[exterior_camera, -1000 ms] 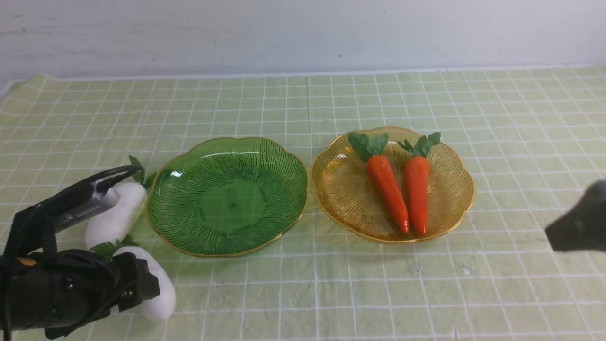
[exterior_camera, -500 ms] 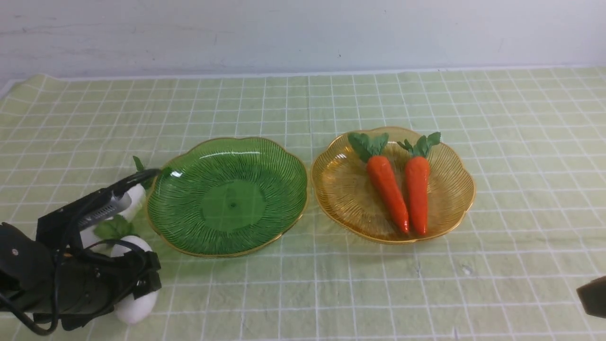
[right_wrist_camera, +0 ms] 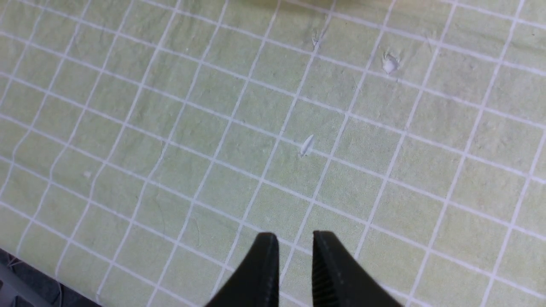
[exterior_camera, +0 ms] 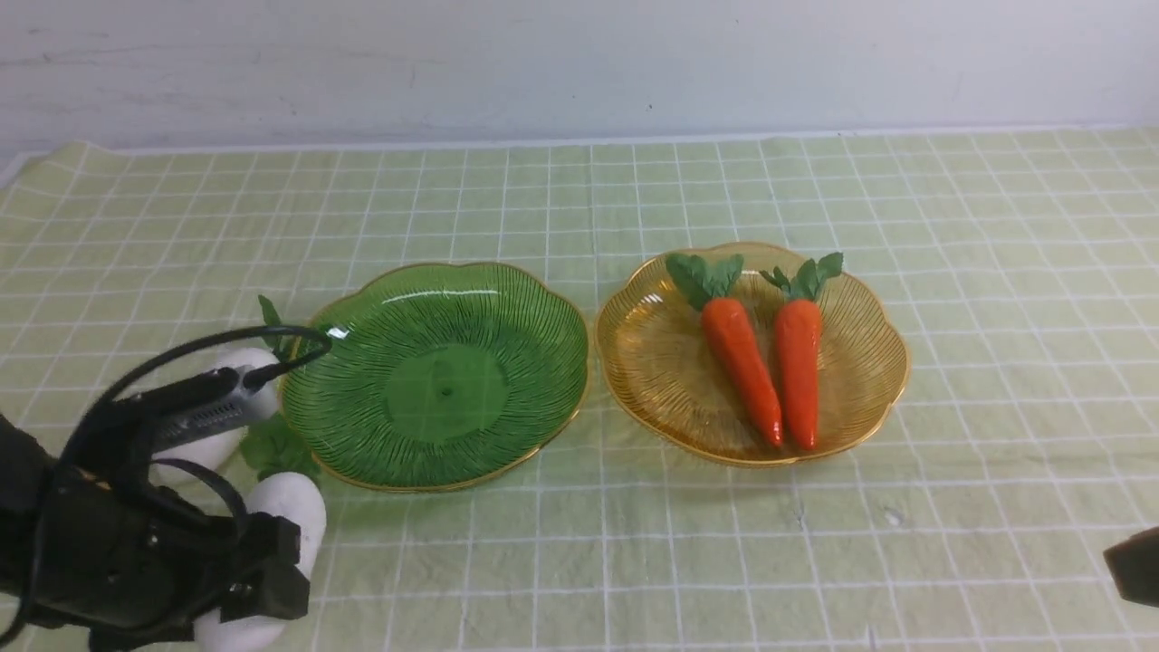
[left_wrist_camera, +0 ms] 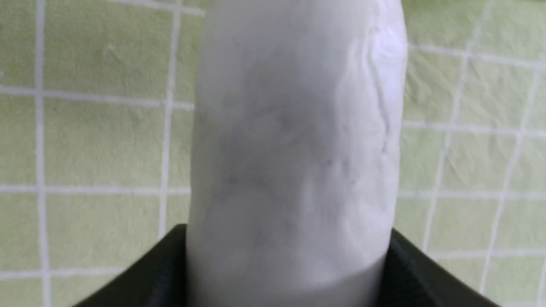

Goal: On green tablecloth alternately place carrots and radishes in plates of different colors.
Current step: 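Pick up the white radish and place it in the left plate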

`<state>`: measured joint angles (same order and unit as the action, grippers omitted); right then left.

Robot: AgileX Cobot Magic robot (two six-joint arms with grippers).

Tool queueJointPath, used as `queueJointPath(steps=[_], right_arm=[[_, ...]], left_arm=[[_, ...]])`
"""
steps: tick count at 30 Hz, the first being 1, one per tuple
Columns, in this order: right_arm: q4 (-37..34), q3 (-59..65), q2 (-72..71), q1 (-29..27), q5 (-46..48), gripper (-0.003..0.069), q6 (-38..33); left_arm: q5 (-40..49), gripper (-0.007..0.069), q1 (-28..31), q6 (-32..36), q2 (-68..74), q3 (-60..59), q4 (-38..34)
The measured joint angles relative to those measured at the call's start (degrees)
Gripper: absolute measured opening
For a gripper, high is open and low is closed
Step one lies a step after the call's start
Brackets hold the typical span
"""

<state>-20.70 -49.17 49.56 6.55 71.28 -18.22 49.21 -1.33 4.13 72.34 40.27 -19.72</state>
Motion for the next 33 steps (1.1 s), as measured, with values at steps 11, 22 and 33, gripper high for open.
queueJointPath(steps=[11,22,33], right_arm=[[0.00,0.00,0.00,0.00,-2.18,0.0107,-0.04],[0.01,0.00,0.00,0.00,-3.43,0.0107,-0.04],[0.49,0.00,0.00,0.00,-3.46,0.0107,-1.08]], left_arm=[[5.74,0.0454,-0.72,0.16,0.22,16.61,-4.15],[-6.33,0.0456,-10.45,2.03,22.28,26.41,-5.42],[-4.37,0.0608,-11.26,4.55,28.10,34.51,-4.41]])
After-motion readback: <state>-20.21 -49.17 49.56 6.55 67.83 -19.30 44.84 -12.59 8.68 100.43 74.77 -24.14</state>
